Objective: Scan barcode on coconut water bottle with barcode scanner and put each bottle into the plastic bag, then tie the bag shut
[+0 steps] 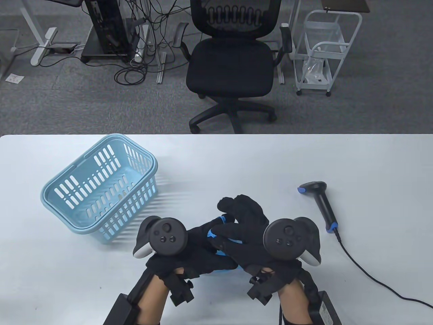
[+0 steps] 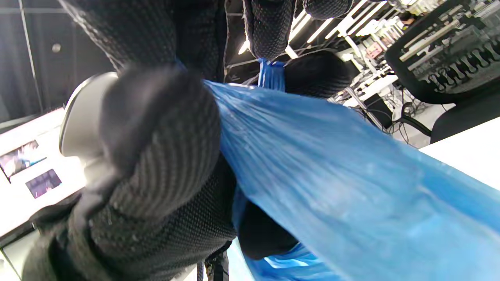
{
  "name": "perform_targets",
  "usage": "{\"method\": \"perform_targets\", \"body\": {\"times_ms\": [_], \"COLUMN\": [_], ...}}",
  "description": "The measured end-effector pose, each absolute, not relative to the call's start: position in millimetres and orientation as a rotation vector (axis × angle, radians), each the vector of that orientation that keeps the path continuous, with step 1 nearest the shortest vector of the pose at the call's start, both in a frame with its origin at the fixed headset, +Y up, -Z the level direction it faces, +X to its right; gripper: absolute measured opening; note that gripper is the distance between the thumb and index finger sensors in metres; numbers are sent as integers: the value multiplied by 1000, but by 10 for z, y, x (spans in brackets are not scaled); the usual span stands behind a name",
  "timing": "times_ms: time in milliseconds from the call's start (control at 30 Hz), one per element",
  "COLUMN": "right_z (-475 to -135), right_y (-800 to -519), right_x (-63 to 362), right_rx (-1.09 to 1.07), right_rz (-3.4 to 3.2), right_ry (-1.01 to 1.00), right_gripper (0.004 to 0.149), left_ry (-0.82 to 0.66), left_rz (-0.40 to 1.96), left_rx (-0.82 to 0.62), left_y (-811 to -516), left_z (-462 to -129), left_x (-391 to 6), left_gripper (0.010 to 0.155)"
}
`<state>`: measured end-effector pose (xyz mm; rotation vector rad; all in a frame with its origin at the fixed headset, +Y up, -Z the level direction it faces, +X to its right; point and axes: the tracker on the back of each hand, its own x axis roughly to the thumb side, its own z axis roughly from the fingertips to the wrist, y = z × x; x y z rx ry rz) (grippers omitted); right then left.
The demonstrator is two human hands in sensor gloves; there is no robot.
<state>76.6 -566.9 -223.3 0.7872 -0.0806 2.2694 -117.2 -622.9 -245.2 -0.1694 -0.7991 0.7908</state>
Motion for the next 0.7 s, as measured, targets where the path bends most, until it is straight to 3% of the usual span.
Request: {"method": "perform_targets", "body": {"times_ms": [67,167,267,400,467,600,700], "right_z": [-2247,-2295,-2337,-2400,-2419,-2406,-2383], "right_y": [-5675,-5669,-5678,-5772,-5809,-5839,-5856], "right_x": [800,953,1122,1099,1047,1034,997], "right_rx": [793,795,694,766,785,770,808], "right_rz": [2258,2237,2244,2399,2406,2400,2454], "right_ry": [-105,-135,-243,-220,-222,-347,-423], "right_gripper": [40,42,42,47,42,35,38], "left_ry": [-768,-779,-794,-822,-824,-807,-747], "left_rz": [876,993,1026,1084,1086,1113,1141], "left_rx": [-161,-190,-218,-276,-285,-297,-283], "left_y": [-6274,-6339,-6377,-6424,-6427,-6443,-6460], "left_z": [-2479,-2511,-2539,-2557,-2559,-2575,-2603], "left_x": [-1181,-1204,-1212,-1190,-1196,-1229,-1281], "left_gripper": [66,51,49,50,50,52,51]}}
